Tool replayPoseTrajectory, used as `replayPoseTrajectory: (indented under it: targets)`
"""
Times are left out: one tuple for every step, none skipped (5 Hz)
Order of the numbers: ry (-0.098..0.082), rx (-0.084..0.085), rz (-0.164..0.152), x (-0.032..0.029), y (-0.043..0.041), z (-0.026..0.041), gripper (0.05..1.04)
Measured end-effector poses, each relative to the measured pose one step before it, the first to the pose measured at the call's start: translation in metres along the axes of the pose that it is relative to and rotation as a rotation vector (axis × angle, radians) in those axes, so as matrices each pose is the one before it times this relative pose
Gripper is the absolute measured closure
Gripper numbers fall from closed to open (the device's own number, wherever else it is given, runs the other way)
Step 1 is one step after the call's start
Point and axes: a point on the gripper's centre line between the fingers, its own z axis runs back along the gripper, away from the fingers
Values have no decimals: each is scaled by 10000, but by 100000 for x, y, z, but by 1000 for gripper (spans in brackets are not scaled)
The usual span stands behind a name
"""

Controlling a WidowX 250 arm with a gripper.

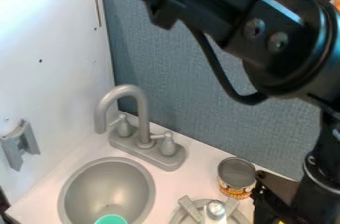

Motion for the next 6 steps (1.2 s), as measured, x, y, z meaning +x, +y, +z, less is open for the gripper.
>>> replayPoseTrajectory:
  targets:
    - [-480,47,516,1474,1806,-238,81]
    - [-167,214,160,855,1078,-1021,81]
    - [178,328,184,554,1739,-951,81]
    - [233,8,158,253,1669,-1492,81]
    - [148,-155,102,82,1201,-1269,81]
    - [166,73,-204,226,711,-1222,81]
